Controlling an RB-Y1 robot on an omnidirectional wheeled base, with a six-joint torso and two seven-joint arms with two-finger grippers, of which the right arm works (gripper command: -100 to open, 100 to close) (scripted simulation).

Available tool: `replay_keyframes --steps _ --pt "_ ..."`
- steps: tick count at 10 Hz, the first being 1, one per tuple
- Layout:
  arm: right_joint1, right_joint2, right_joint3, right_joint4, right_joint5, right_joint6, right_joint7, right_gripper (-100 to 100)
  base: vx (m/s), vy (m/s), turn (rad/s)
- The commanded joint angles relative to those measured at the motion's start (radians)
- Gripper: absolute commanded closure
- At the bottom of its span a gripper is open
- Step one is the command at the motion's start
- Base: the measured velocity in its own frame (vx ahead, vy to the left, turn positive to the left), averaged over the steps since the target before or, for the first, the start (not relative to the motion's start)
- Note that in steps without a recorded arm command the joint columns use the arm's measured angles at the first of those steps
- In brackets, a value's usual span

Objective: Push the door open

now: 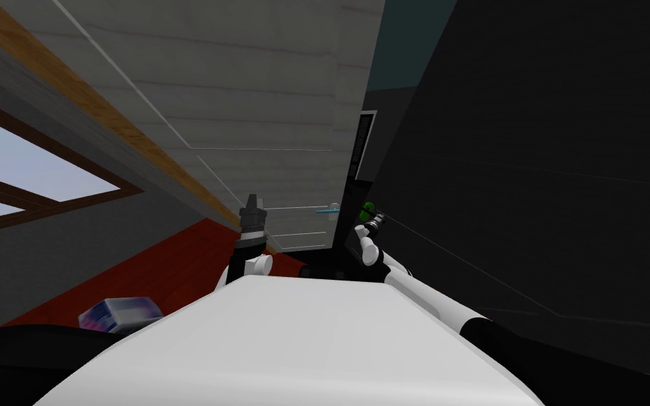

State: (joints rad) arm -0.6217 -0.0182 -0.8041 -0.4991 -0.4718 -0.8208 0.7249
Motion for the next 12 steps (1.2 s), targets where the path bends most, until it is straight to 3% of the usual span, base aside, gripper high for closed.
replay_keyframes --steps 1,2,3,5,6,8,10,12 --pt "0.017 0.008 -0.005 -0.050 -0.001 0.010 0.011 100 -0.001 -0.002 0.012" --pt "0.017 0.008 -0.005 -0.046 -0.001 0.010 0.011 100 0.002 -0.002 0.015" --pt "0.011 -0.008 -0.030 -0.025 -0.017 -0.022 0.017 100 0.029 -0.071 0.220" --pt "0.011 -0.012 -0.039 -0.026 -0.023 -0.030 0.023 100 0.021 -0.104 0.190" --pt "0.011 -0.025 -0.073 -0.029 -0.042 -0.058 0.042 100 0.033 -0.114 0.285" --pt "0.011 -0.025 -0.073 -0.029 -0.042 -0.058 0.042 100 0.021 -0.088 0.083" --pt "0.010 -0.034 -0.098 -0.032 -0.058 -0.081 0.057 100 0.023 -0.050 0.115" --pt "0.010 -0.047 -0.142 -0.036 -0.084 -0.118 0.083 100 0.016 -0.146 0.300"
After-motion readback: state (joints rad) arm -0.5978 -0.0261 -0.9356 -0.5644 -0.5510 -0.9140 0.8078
